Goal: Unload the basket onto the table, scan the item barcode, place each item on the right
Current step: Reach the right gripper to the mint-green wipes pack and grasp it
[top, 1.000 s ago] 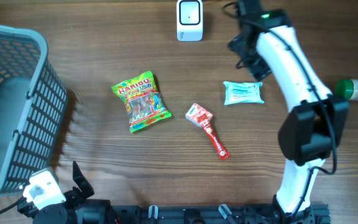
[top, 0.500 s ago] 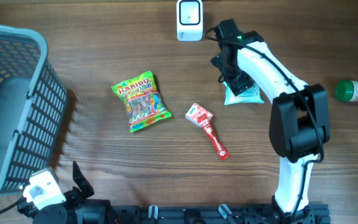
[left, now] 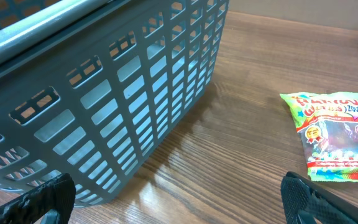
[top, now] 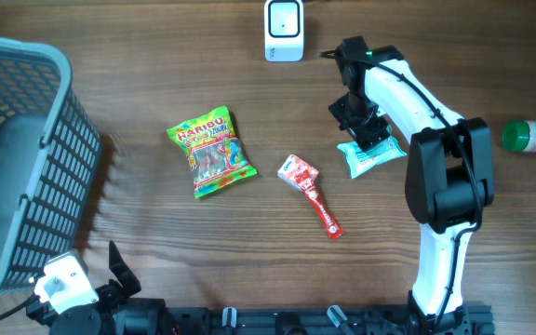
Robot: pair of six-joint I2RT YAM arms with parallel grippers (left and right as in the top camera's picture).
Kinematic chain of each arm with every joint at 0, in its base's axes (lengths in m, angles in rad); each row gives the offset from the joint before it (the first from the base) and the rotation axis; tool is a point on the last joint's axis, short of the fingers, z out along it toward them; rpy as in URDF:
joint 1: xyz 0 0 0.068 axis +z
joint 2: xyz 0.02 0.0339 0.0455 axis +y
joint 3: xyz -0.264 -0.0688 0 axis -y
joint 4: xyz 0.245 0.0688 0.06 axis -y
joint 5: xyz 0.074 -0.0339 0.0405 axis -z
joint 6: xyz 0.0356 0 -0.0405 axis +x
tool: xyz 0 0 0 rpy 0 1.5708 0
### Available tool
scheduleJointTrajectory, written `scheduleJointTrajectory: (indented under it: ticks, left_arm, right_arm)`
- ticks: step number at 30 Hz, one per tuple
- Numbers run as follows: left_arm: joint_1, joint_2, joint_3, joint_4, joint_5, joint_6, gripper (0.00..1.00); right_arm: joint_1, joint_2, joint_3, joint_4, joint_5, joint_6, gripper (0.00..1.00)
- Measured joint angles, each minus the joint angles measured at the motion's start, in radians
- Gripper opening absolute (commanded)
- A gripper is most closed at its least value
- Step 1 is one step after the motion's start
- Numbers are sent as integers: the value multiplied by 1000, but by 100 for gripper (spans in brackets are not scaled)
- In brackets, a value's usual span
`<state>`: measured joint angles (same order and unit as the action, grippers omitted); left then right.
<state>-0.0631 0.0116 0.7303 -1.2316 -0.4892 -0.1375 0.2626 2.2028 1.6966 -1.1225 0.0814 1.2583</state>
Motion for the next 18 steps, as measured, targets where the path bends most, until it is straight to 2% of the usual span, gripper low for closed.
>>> scheduleJointTrajectory:
  ticks: [1,3,4,5,6,11,13,16,17,18]
  left_arm:
    - [0,0,0,0,0,0,100]
    - [0,0,0,0,0,0,100]
    - [0,0,0,0,0,0,100]
    - [0,0,0,0,0,0,100]
    - [0,0,0,0,0,0,100]
    - [0,0,0,0,0,0,100]
    - [0,0,0,0,0,0,100]
    - [0,0,0,0,0,0,100]
    - [0,0,0,1,0,0,100]
    - [0,0,0,0,0,0,100]
  right_arm:
    - [0,0,-1,1,0,0,83]
    - [0,0,-10,0,0,0,50]
    - [0,-1,-24,-2,5,-3,32]
    - [0,-8,-47,2,10,-3,9]
    - [-1,-25,-78,12,16,-1,4]
    - [-5,-60,-142,57,16,10,4]
    - [-10,-57,-123,43,-6,-35,4]
    - [-22,-43,-62,-5,-148,-183,4]
    - [-21,-43,-48,-16,-179,-240,26]
    - [-19,-50,-19,-18,-229,-267,58]
